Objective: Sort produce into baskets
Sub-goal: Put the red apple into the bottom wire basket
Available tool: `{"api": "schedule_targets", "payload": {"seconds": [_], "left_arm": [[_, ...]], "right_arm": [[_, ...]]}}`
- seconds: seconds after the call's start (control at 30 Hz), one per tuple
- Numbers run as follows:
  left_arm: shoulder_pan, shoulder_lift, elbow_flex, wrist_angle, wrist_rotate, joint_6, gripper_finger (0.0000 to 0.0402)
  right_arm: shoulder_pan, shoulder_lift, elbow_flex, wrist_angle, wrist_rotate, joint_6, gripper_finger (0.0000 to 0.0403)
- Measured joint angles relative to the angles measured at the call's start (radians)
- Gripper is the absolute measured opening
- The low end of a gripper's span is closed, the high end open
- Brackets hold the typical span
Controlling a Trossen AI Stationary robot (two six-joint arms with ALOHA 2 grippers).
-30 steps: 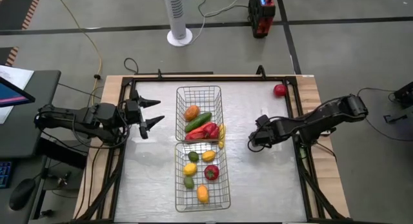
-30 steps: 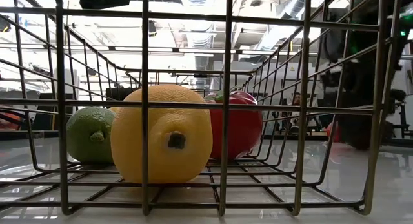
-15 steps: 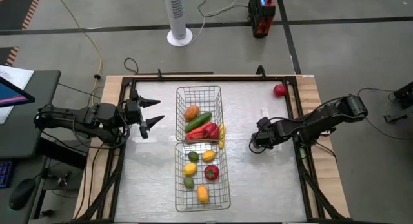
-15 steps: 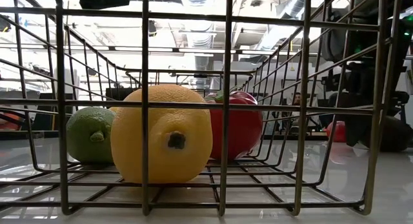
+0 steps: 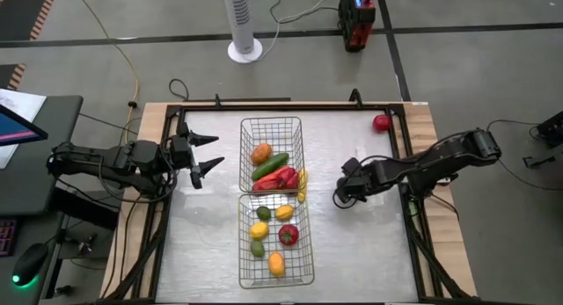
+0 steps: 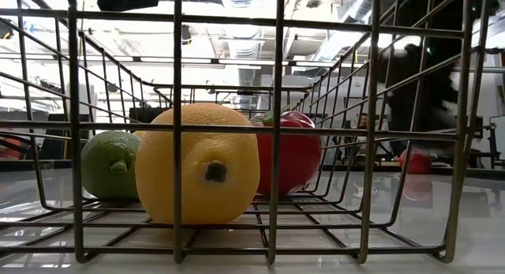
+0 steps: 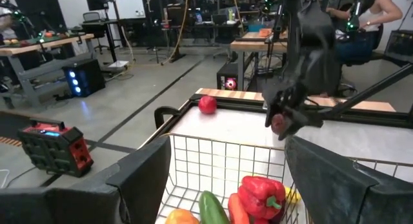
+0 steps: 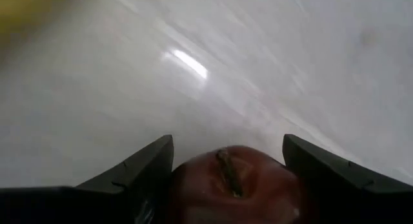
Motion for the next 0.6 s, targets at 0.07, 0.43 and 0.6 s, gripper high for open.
{"api": "schedule_targets", "payload": {"seconds": [0.07, 0.43, 0.6], "left_arm": [[0.000, 0.000, 0.000, 0.000, 0.000, 0.000, 0.0292], [0.000, 0.000, 0.000, 0.009, 0.000, 0.000, 0.0292], [0.000, 0.000, 0.000, 0.011, 0.000, -0.010, 0.0292]], "right_arm": [[0.003, 0.000, 0.075, 0.003, 0.021, -0.047, 0.0310], [0.091, 0.006, 0.282, 0.434, 0.216, -0.474, 0.0312], [0.082, 0.063, 0.281, 0.680, 0.120, -0.615, 0.0316]]}}
